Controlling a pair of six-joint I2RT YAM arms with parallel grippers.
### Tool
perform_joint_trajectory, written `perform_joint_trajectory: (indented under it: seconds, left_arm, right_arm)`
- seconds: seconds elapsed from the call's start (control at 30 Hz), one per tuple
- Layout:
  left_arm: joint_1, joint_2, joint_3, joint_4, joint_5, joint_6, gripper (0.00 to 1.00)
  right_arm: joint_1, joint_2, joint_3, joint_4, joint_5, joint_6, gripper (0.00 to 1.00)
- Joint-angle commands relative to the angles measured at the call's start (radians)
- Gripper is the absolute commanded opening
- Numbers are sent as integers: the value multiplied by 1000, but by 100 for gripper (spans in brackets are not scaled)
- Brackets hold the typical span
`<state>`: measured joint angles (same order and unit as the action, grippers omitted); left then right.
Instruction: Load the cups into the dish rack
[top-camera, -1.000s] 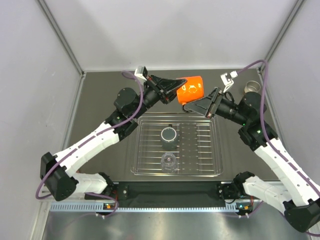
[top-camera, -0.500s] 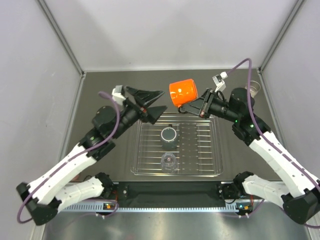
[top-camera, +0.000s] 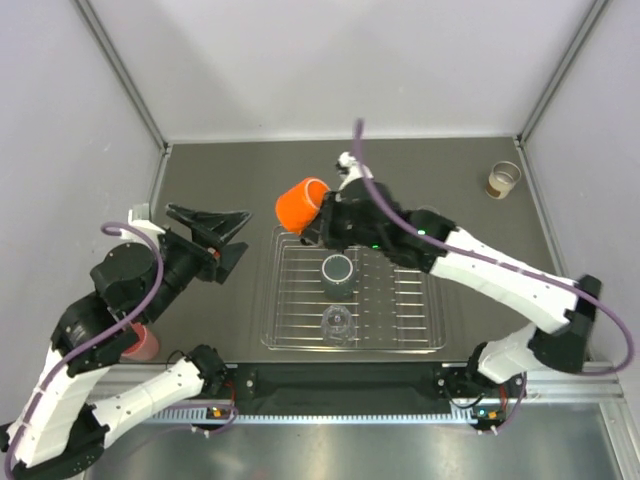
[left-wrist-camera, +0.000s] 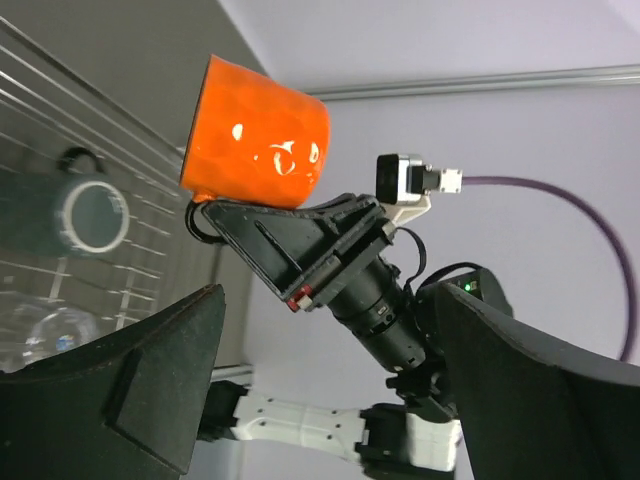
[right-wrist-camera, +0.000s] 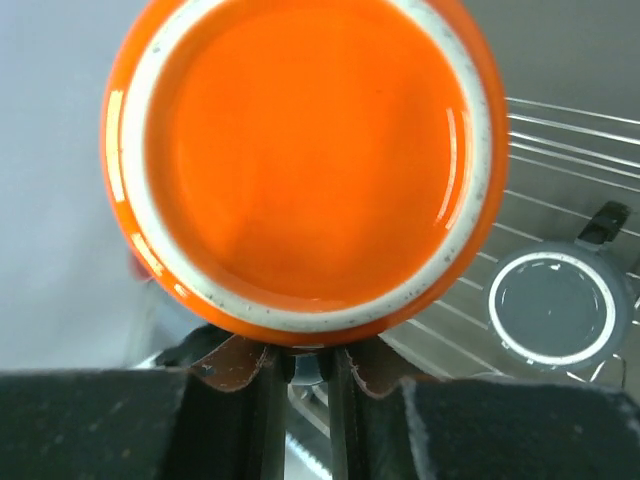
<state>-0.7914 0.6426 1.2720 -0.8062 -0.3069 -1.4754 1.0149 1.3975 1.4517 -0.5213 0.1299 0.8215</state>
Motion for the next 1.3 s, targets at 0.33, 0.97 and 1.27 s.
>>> perform_joint_trajectory:
  seconds: [0.33, 0.97, 1.27]
  left_arm:
    - [-3, 11, 176, -410, -129, 381, 90]
    - [-2, -146, 92, -364, -192, 584, 92]
    - [-3, -201, 84, -344, -166, 607, 93]
  right_arm:
    - [172, 495, 512, -437, 510, 232, 0]
    - [180, 730, 564, -517, 452, 375, 0]
    - [191, 781, 533, -476, 459, 401, 0]
